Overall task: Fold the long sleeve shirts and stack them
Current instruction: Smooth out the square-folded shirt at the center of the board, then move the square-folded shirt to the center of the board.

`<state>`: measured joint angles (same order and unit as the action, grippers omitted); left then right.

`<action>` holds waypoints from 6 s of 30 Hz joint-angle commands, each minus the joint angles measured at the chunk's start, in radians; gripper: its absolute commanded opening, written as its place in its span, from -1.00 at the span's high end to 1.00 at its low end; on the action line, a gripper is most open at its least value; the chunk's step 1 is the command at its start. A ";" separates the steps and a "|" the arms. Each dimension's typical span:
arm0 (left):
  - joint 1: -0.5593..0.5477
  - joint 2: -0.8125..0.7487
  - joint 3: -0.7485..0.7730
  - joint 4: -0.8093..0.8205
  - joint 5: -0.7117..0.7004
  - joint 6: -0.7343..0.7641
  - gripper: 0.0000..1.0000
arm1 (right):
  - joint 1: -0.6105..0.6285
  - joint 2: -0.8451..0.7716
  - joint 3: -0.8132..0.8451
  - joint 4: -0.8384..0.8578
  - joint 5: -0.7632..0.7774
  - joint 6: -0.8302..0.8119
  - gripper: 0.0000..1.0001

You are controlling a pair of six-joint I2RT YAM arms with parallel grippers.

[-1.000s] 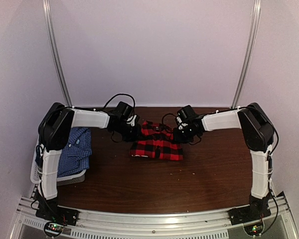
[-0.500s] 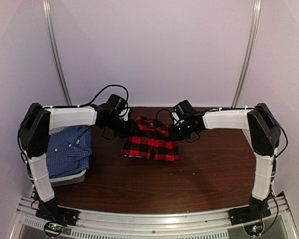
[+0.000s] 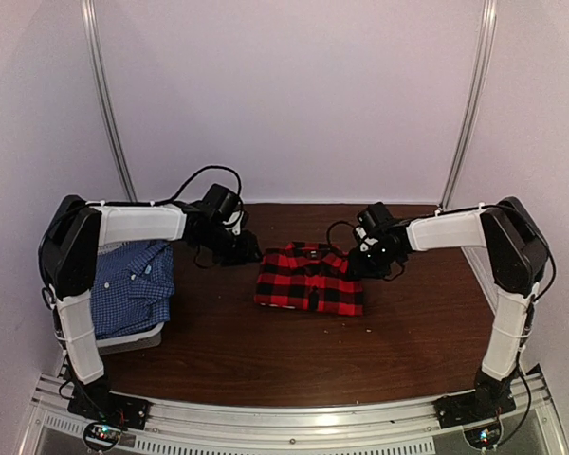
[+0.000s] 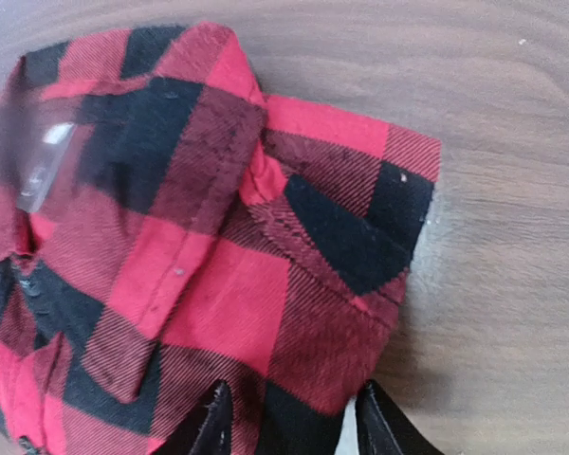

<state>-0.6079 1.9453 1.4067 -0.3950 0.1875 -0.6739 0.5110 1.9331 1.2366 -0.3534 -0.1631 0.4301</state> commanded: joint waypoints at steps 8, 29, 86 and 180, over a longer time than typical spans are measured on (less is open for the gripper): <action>-0.053 -0.010 0.028 0.071 0.117 -0.011 0.31 | 0.037 -0.194 0.020 -0.034 0.073 0.019 0.14; -0.122 0.042 -0.206 0.173 0.146 -0.057 0.50 | 0.040 -0.017 -0.086 0.095 -0.012 0.061 0.25; -0.127 -0.274 -0.109 0.067 -0.007 0.046 -0.01 | 0.017 -0.088 -0.078 0.086 0.138 0.081 -0.22; -0.010 -0.243 -0.114 0.094 0.133 0.176 0.03 | -0.473 0.511 0.985 -0.282 0.585 -0.617 0.53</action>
<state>-0.6273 1.6882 1.2663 -0.3378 0.2989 -0.5091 0.0471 2.4298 2.1872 -0.6403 0.3855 -0.1917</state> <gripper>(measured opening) 0.484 0.133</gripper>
